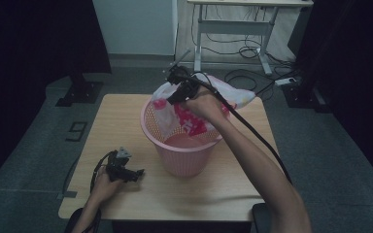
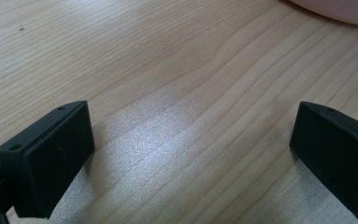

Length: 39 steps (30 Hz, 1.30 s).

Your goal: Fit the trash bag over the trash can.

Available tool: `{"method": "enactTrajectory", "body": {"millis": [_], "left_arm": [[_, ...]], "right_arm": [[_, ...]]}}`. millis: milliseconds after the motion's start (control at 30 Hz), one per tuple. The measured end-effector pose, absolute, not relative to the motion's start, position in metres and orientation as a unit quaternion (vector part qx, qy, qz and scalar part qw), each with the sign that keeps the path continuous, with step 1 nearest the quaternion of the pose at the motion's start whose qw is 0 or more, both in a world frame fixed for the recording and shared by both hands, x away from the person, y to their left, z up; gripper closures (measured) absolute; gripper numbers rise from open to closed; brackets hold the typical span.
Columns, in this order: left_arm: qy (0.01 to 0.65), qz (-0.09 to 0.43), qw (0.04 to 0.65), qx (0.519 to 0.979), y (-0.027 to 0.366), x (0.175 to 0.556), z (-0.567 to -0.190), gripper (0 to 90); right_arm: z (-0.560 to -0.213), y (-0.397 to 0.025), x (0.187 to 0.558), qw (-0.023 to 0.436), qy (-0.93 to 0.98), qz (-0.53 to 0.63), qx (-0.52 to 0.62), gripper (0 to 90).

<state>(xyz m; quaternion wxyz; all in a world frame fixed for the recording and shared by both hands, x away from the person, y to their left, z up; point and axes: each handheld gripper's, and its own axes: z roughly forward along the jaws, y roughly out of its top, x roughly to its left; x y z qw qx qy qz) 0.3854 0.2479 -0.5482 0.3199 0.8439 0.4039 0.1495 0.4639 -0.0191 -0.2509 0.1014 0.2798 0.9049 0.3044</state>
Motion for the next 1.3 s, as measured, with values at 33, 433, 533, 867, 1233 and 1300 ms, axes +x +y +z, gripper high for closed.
{"method": "enactTrajectory", "body": {"millis": [33,433,533,867,1233,1300], "left_arm": [[0.404,0.149,0.32,0.844,0.248,0.385,-0.548,0.0],[0.404,0.149,0.32,0.844,0.248,0.385,-0.548,0.0],[0.404,0.149,0.32,0.844,0.248,0.385,-0.548,0.0],[0.403,0.15,0.32,0.844,0.248,0.385,-0.548,0.0],[0.403,0.149,0.319,0.845,0.248,0.385,-0.548,0.0],[0.403,0.15,0.32,0.844,0.248,0.385,-0.548,0.0]], "right_arm": [[-0.259,-0.011,0.465,0.095,0.908,0.303,0.275,84.5],[-0.309,-0.01,0.482,0.083,0.912,0.275,0.293,83.4],[-0.321,-0.022,0.489,0.095,0.913,0.254,0.306,82.9],[-0.342,-0.021,0.485,0.041,0.93,0.229,0.284,47.1],[-0.273,-0.05,0.488,0.127,0.919,0.253,0.273,33.7],[-0.268,-0.057,0.493,0.138,0.916,0.25,0.281,33.7]]}}
